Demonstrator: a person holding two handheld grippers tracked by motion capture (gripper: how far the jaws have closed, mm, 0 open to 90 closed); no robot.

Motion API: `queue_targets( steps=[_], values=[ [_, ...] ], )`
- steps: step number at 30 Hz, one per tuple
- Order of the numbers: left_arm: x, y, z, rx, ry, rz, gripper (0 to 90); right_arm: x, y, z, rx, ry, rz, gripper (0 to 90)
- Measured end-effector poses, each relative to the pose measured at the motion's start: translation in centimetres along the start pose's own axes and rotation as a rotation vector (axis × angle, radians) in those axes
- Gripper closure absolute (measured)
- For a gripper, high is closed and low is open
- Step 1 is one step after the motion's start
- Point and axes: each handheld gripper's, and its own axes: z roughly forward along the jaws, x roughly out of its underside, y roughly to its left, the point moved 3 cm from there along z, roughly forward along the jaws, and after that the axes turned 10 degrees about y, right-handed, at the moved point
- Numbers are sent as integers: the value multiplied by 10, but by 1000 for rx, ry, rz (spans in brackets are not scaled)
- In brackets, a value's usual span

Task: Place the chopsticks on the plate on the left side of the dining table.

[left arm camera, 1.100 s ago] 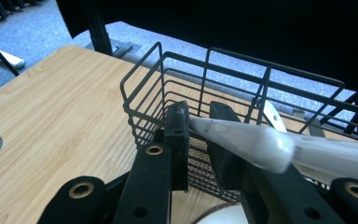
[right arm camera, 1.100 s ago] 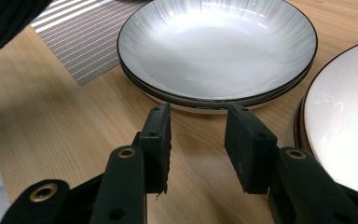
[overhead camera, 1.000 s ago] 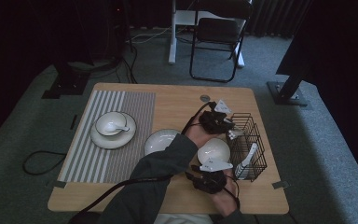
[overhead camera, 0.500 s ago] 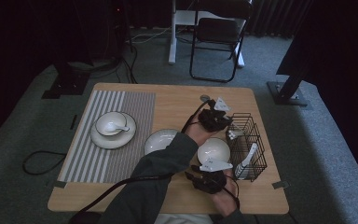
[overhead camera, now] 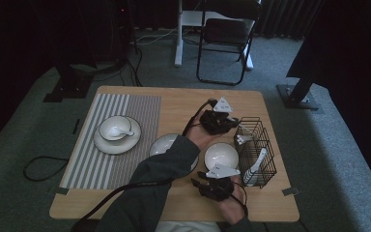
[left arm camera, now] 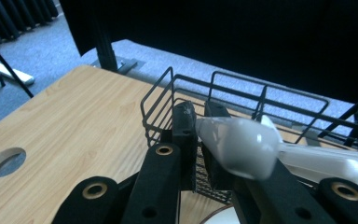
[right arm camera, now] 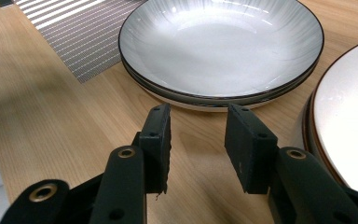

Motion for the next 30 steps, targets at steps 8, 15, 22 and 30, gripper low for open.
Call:
queue_targets(
  steps=[8,15,22,30],
  values=[
    [-3,1,-21,-2,-14,22,845,0,0,-1,-1,-1,1,602],
    [-6,5,-47,-22,-36,35,845,-1,0,-1,-1,-2,0,599],
    [-5,11,-72,-45,-52,42,845,-3,0,-4,0,-7,4,593],
    [3,20,-90,-50,-53,30,845,-8,-1,-7,5,-15,-7,579]
  ],
)
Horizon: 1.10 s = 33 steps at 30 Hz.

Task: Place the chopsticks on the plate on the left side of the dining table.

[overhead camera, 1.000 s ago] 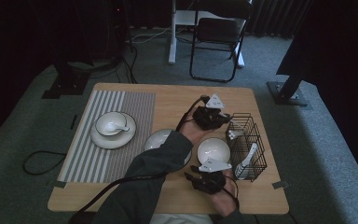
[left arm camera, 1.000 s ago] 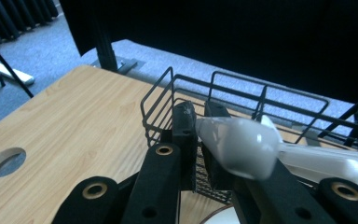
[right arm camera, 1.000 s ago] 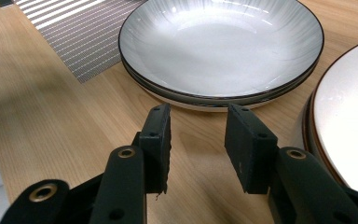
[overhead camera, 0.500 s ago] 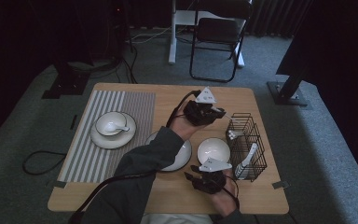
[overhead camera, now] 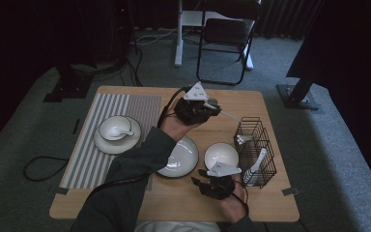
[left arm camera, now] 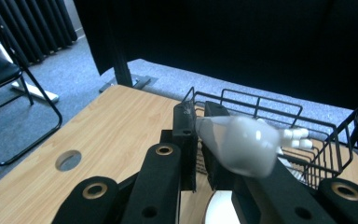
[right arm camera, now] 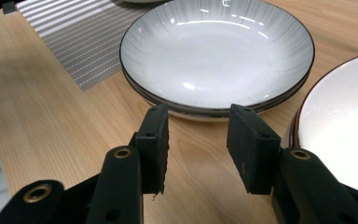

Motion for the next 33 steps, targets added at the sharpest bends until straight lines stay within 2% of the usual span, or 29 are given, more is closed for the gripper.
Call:
queue_targets(
  steps=[11,22,28,33],
  values=[
    [17,14,-21,-28,7,-17,844,-7,1,-1,-1,2,-12,573],
    [32,29,-39,-58,1,-40,844,-15,-3,-4,18,5,-39,570],
    [42,38,-57,-84,2,-47,844,-24,-7,-6,34,2,-49,570],
    [50,42,-64,-78,-1,-57,844,-31,-9,-7,40,-4,-56,569]
  ],
)
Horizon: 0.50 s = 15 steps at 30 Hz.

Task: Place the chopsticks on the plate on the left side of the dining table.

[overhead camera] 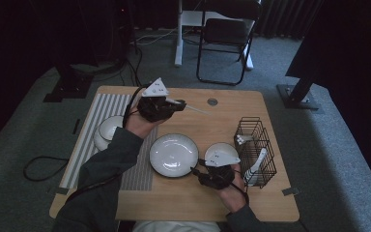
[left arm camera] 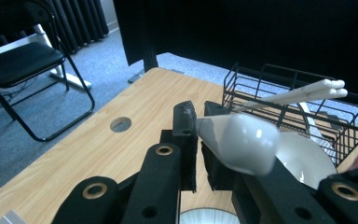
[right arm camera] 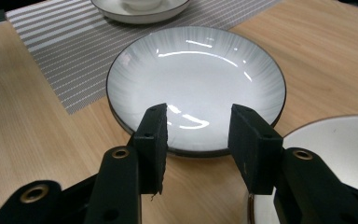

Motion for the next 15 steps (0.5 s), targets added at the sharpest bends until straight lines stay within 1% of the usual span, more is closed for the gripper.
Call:
queue_targets(
  steps=[10,15],
  values=[
    [19,1,-2,-1,7,-15,844,-19,-8,-1,13,-16,-8,564],
    [28,-1,-1,6,15,-20,844,-31,-11,0,10,-42,-5,565]
  ],
)
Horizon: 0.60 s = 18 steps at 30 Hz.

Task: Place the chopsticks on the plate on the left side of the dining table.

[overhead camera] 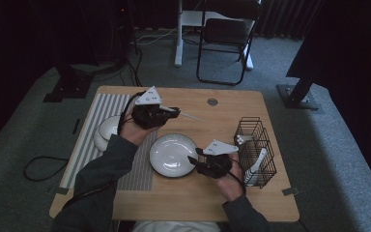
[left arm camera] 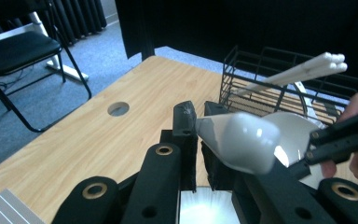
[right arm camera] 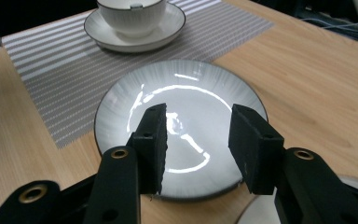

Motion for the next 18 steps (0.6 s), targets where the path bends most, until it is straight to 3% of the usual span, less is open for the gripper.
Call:
queue_targets(
  steps=[8,18],
  values=[
    [18,-2,-5,5,3,-18,844,-19,0,6,48,10,-54,561],
    [34,-4,-17,-3,10,-23,844,-34,-12,11,88,23,-68,538]
  ],
)
